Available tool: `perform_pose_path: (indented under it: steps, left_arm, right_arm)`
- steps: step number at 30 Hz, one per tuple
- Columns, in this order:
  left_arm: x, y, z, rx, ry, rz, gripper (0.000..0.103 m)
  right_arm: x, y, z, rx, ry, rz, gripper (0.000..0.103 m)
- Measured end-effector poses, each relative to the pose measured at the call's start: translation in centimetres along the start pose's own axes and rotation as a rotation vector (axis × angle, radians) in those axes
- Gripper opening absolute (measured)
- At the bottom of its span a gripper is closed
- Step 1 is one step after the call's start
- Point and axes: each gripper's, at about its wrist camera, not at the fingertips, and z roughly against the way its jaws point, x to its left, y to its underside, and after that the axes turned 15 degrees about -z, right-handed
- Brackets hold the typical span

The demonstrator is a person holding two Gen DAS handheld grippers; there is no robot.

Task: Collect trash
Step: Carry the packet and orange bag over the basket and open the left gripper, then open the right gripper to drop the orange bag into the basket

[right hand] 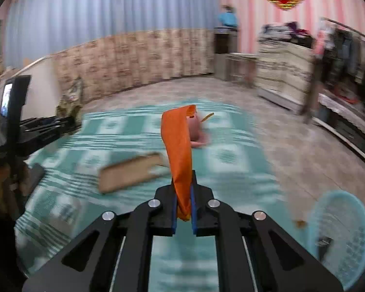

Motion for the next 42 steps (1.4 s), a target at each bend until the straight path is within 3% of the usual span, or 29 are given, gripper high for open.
perform_pose_path:
  steps: [8, 14, 19, 26, 28, 30, 32, 34, 42]
  left_arm:
    - [-14.5, -3.2, 1.7, -0.063, 0.256, -0.1, 0.025]
    - [-23.7, -4.8, 3.0, -0.064, 0.448, -0.152, 0.025]
    - [-31.5, -5.6, 4.8, -0.094, 0.493, -0.27, 0.025]
    - [-39.8, -6.3, 5.7, -0.109, 0.508, -0.445, 0.026]
    - [-41.0, -6.6, 5.7, -0.111, 0.516, -0.472, 0.027]
    - [-41.7, -6.6, 5.7, -0.105, 0.532, -0.495, 0.034]
    - [-42.4, -6.8, 6.2, -0.115, 0.51, -0.507, 0.049]
    - [-42.7, -7.2, 5.7, -0.12, 0.504, -0.508, 0.055]
    - [-39.9, -8.1, 5.0, -0.116, 0.47, -0.393, 0.079]
  right_arm:
    - [-13.3, -0.2, 4.9, -0.07, 0.171, -0.165, 0.009]
    - [-21.0, 0.9, 7.2, -0.109, 0.296, -0.263, 0.009]
    - [-26.3, 1.8, 8.7, -0.126, 0.341, -0.361, 0.009]
    - [-29.7, 3.0, 9.7, -0.122, 0.34, -0.395, 0.008]
    - [-30.4, 3.4, 9.7, -0.12, 0.341, -0.409, 0.008]
    - [-31.1, 3.7, 9.6, -0.116, 0.34, -0.429, 0.008]
    - [-31.7, 4.1, 9.7, -0.114, 0.337, -0.445, 0.008]
    - [-32.1, 4.3, 9.6, -0.111, 0.336, -0.453, 0.008]
    - [-31.8, 4.3, 8.4, -0.086, 0.331, -0.433, 0.008]
